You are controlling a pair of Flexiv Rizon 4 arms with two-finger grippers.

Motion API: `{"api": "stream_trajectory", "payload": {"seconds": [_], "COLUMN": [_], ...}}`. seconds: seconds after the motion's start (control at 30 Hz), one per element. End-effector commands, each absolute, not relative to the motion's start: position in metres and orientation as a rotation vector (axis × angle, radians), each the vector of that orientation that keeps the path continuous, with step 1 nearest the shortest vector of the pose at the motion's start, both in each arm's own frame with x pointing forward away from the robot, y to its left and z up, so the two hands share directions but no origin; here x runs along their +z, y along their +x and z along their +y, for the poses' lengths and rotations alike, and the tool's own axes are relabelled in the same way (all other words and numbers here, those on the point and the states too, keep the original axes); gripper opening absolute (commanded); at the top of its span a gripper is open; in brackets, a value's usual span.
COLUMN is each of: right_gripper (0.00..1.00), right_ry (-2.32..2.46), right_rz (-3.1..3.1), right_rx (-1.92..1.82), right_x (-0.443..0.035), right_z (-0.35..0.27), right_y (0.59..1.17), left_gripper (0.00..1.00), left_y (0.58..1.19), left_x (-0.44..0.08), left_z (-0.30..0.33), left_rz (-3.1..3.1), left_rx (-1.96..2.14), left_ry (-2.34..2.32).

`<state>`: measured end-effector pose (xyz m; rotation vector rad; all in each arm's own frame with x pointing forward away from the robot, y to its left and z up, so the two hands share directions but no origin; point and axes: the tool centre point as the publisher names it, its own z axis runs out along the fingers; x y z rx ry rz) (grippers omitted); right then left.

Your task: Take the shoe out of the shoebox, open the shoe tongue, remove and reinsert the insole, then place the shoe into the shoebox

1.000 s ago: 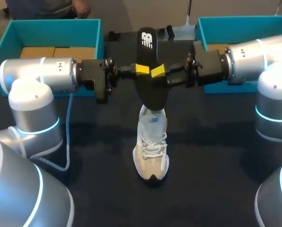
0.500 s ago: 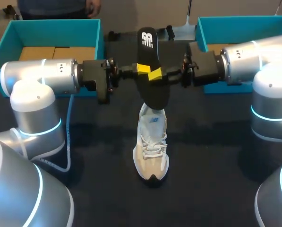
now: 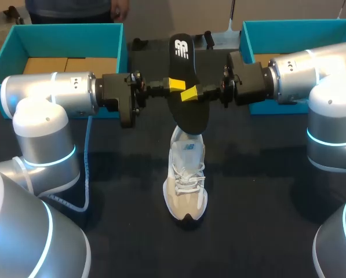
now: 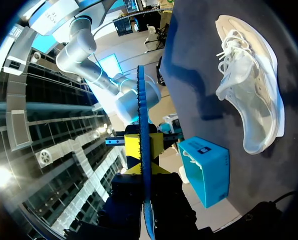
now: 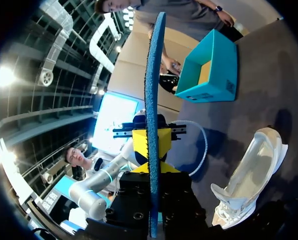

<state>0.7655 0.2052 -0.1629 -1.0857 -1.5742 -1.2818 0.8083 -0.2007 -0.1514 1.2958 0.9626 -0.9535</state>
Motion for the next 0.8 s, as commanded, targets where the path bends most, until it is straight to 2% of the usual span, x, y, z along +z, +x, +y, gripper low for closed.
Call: {"api": "stream_trajectory", "payload": {"seconds": [0.03,0.1,0.13,0.17,0.2,0.8], "right_gripper": [0.0,0.0,0.0,0.0,0.0,0.0], "right_ry": [-1.076,-1.071,-1.067,-1.063,-1.06,-1.092], "right_rz": [-1.572,-1.573,-1.576,-1.579,-1.582,-1.599], "right_rx": [-1.287,-1.289,-1.29,-1.289,-1.288,-1.395], "right_x": [-0.164,-0.164,-0.164,-0.164,-0.164,-0.175], "right_z": [0.207,0.207,0.207,0.208,0.208,0.192], "right_y": [0.767,0.767,0.767,0.767,0.768,0.779], "left_gripper": [0.0,0.0,0.25,0.7,1.0,1.0], "left_y": [0.806,0.807,0.807,0.807,0.807,0.815], "left_x": [-0.152,-0.153,-0.153,-0.153,-0.152,-0.166], "left_z": [-0.201,-0.201,-0.2,-0.2,-0.199,-0.142], "left_rz": [0.97,0.976,0.982,0.981,0.98,1.207], "left_rx": [-0.948,-0.944,-0.941,-0.94,-0.94,-1.083], "left_ry": [1.297,1.301,1.307,1.308,1.309,1.27]}}
